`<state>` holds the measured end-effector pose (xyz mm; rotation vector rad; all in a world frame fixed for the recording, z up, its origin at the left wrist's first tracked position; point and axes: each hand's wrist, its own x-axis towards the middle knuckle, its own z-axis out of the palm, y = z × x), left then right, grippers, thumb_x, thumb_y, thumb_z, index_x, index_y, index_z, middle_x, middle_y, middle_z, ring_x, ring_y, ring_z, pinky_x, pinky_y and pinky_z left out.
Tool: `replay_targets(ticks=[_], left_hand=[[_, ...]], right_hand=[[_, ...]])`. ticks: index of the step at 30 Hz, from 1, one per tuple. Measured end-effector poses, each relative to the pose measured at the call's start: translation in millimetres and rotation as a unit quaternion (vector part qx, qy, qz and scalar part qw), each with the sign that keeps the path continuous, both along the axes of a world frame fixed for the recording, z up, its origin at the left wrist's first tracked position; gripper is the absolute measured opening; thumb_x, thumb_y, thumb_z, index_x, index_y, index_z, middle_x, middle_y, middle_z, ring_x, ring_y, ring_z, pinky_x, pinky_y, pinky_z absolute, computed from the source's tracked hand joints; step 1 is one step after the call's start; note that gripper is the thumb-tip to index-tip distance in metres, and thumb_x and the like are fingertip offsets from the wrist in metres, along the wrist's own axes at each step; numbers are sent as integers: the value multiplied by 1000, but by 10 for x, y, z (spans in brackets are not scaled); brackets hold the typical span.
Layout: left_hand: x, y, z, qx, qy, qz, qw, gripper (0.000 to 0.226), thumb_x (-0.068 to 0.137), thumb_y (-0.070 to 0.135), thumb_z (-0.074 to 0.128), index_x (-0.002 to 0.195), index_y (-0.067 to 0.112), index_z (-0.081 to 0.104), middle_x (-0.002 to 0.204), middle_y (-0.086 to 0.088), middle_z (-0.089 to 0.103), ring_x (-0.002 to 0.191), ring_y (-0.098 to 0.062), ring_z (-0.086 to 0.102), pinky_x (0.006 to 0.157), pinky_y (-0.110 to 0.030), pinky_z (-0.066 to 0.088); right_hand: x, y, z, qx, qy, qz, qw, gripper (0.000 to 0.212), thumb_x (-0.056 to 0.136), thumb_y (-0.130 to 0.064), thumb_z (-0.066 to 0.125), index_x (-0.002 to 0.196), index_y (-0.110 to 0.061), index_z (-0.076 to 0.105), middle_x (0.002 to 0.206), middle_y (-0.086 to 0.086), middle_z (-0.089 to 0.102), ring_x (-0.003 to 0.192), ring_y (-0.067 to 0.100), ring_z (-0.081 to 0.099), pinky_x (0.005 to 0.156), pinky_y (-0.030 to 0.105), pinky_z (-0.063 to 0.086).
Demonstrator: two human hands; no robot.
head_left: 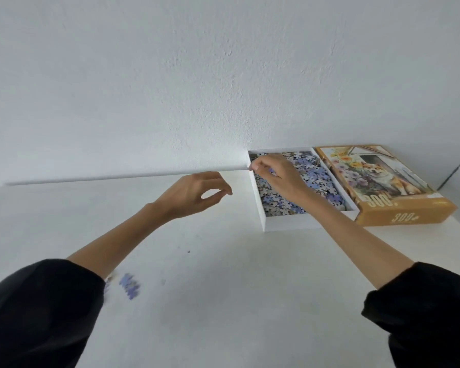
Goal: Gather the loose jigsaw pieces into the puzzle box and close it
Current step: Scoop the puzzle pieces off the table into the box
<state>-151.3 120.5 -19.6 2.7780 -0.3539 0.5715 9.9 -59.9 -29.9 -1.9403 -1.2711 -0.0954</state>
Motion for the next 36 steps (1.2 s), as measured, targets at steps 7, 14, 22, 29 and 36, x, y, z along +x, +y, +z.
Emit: replay_targets(ticks=[7, 14, 22, 29, 36], left_hand=[[-1200, 547, -17, 9, 15, 91, 996, 13, 92, 22, 56, 97, 21, 68, 97, 10, 65, 78, -9, 61, 65, -28, 51], [-2181, 1052, -303, -21, 60, 133, 989, 14, 92, 22, 55, 98, 20, 67, 100, 7, 63, 80, -11, 63, 70, -31, 53], [-2911, 1256, -832, -70, 120, 183, 973, 54, 84, 57, 34, 116, 22, 59, 122, -2, 52, 106, -16, 53, 92, -33, 43], [-3079, 1267, -1001, -48, 120, 164, 978, 67, 82, 64, 26, 129, 22, 48, 135, -1, 43, 90, -6, 46, 102, -30, 25], [-3024, 1332, -1077, -34, 115, 157, 980, 70, 84, 65, 20, 135, 21, 40, 140, -1, 37, 122, -18, 41, 106, -29, 17]], right_hand=[[-868, 566, -74, -32, -5, 50, 998, 19, 94, -27, 47, 91, -19, 64, 91, -13, 62, 85, 10, 55, 86, 31, 39], [-1942, 1113, -377, -68, 36, 75, 994, 25, 90, -43, 41, 92, -29, 62, 92, -7, 62, 88, 11, 53, 87, 35, 43], [-2820, 1080, -729, -164, 99, 87, 978, 26, 89, -46, 50, 110, -34, 59, 108, -5, 56, 105, 8, 46, 95, 33, 39], [-3114, 625, -745, -271, 83, 119, 952, 83, 62, -73, 59, 133, -54, 21, 152, -18, 9, 140, 6, 1, 114, 31, 5], [-3208, 336, -712, -314, 138, 130, 930, 94, 56, -72, 62, 133, -54, 10, 152, -19, 2, 139, -1, -9, 116, 37, 1]])
